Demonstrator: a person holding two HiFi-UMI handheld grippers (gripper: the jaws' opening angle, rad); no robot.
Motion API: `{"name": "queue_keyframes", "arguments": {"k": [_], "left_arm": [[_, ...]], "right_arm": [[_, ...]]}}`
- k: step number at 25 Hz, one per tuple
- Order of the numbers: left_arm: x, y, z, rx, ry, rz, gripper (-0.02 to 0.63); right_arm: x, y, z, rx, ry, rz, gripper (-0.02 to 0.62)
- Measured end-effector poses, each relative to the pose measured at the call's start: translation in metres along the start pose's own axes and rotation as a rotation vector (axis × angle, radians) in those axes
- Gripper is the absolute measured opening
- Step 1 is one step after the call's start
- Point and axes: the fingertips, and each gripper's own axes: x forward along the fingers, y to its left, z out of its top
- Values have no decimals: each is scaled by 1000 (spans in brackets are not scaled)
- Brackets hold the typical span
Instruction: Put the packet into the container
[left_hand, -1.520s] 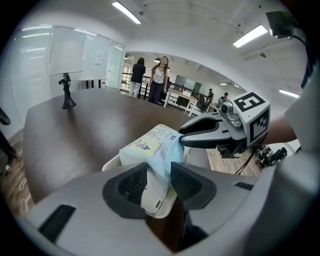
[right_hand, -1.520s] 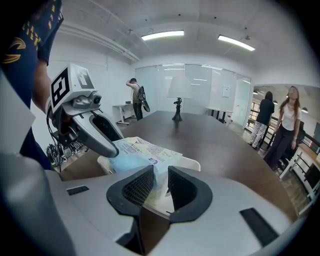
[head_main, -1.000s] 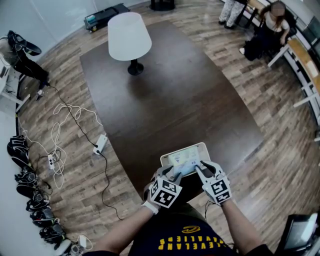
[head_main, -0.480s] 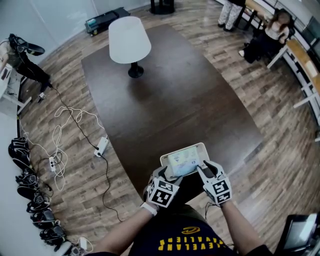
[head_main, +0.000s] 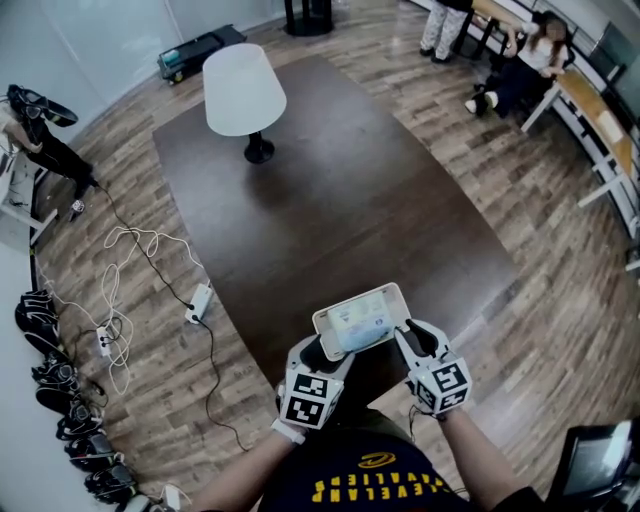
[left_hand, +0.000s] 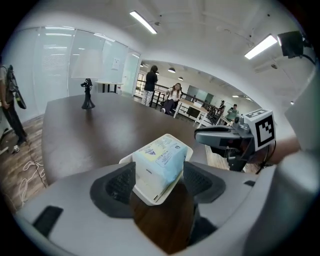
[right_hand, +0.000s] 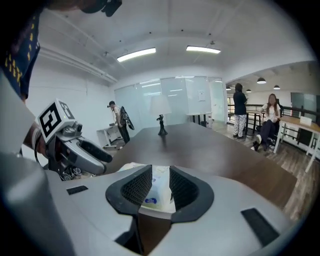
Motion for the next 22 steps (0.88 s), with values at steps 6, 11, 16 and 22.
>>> {"name": "queue_keyframes", "arguments": {"k": [6, 11, 16, 22], "left_arm": [[-48, -29, 41, -66, -207, -146, 88], [-80, -40, 59, -62, -303, -167, 1], [-106, -55, 77, -94, -376, -233, 0], [-132, -66, 93, -121, -433, -293, 0]], "right_arm": [[-21, 30, 32, 120, -90, 66, 101], [-38, 55, 57, 163, -141, 95, 11], [-55, 74, 86, 231, -205, 118, 9], [-66, 86, 109, 199, -245, 102, 11]]}}
